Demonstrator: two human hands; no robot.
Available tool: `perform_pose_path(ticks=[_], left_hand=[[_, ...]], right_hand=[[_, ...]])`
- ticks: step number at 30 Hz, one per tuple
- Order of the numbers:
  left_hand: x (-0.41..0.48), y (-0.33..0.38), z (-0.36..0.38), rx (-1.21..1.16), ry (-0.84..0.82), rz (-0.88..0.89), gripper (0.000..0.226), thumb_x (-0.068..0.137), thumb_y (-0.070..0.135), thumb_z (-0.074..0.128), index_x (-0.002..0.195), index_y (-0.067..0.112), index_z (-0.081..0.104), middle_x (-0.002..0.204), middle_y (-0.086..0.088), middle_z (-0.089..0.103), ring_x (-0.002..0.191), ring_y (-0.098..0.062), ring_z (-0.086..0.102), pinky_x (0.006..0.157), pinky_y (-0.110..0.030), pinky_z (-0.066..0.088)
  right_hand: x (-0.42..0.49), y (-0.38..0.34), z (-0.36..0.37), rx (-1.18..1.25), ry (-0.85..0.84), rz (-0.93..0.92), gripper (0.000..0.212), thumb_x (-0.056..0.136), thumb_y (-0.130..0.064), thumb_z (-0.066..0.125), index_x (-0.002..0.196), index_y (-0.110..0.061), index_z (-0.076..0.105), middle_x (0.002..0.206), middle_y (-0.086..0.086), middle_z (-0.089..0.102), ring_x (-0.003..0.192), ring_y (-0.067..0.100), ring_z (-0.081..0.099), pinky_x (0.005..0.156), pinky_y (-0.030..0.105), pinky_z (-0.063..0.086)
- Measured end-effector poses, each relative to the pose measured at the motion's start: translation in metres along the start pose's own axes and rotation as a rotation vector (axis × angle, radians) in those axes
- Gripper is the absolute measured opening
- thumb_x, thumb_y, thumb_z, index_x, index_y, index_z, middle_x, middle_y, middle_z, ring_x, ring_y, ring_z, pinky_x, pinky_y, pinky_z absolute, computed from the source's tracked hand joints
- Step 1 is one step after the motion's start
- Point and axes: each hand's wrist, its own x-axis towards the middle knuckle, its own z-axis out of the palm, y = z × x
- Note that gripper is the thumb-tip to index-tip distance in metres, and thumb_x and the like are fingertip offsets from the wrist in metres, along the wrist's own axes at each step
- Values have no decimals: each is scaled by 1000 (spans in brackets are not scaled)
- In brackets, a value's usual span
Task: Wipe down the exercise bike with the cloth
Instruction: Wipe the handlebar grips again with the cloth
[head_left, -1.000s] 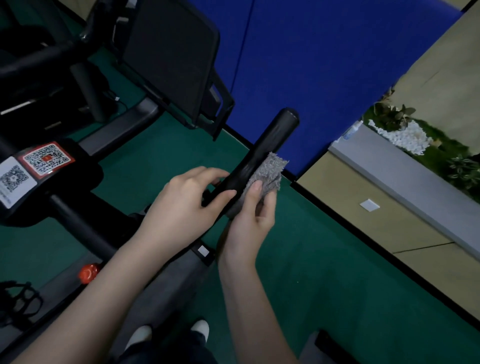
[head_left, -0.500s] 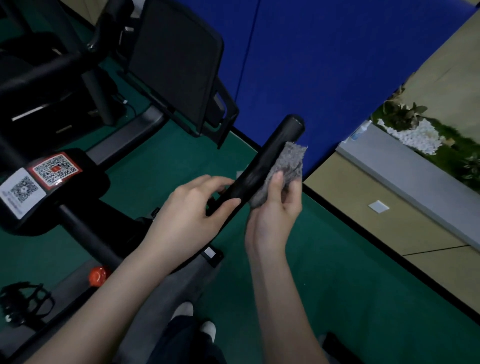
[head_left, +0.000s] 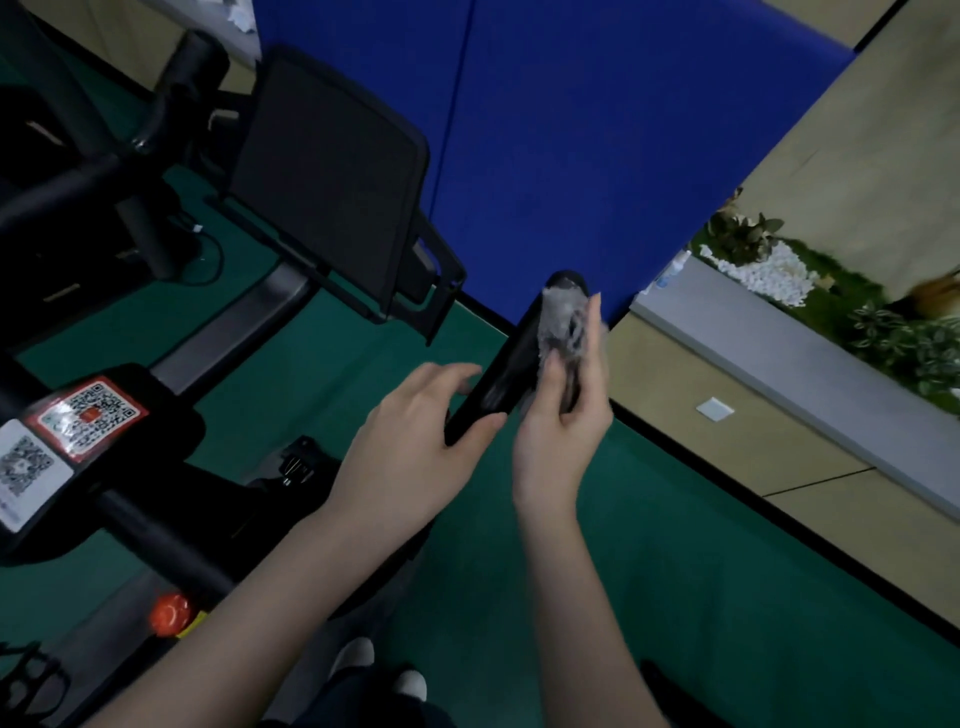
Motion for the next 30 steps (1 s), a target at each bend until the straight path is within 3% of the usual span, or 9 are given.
perform_pose_path(ticks=[2,5,9,11,13,17,23,27,30], left_hand=[[4,1,3,-13,-4,4,46,87,43,60,130,27,53,114,14,56,103,-6,52,91,-23,43],[4,-1,5,-39,-1,-11,45,86,39,65,129,28,55,110,16,56,93,1,47,80,-7,37],[4,-3,6,-100,-1,-33,45,85,38,67,127,29,55,107,18,54,85,5,45,75,5,32],[3,-3,7,-112,2,-38,45,85,38,67,127,30,56,109,17,56,86,5,45,74,3,32],[2,-3,8,-122,10,-47,43,84,38,68,125,30,57,109,17,56,87,7,42,74,1,32],[0,0,7,-145,19,-85,40,84,36,69,122,34,58,102,22,51,80,7,45,71,6,30],[-5,2,7,-113,53,-122,44,81,44,70,121,29,59,105,18,54,90,-1,51,76,-12,33],[-5,4,8,-118,82,-152,46,77,44,74,116,24,61,99,16,53,84,-3,54,68,-10,32],[-4,4,8,-129,93,-162,41,74,42,76,109,23,64,94,17,52,81,-4,56,67,-6,36]], right_hand=[[18,-5,0,-75,-12,-77,48,97,4,42,142,-14,43,132,-9,46,123,-18,37,96,4,34],[46,-16,-1,-183,-85,-166,49,95,6,42,141,-11,46,125,2,53,121,1,49,97,15,42],[75,-32,-17,-386,-387,-278,30,92,0,49,121,-8,48,108,-22,52,96,-8,54,80,9,42],[95,-42,-25,-533,-592,-312,23,92,-3,52,113,-10,55,101,-18,57,89,-1,55,76,18,45],[116,-56,-27,-652,-823,-323,23,91,-6,56,112,-12,62,104,-7,64,96,10,59,84,31,48],[146,-81,-11,-840,-1249,-287,21,91,-18,64,111,-17,68,108,-2,67,101,12,62,89,37,48],[153,-83,25,-954,-1605,-207,20,86,-32,68,98,-18,74,94,2,73,94,18,67,85,45,51],[141,-77,47,-1002,-1848,-215,16,85,-26,71,99,-20,74,93,-9,73,88,0,66,79,22,52],[135,-74,53,-1032,-1979,-183,16,85,-22,71,101,-20,73,93,-9,73,87,-2,65,73,9,47]])
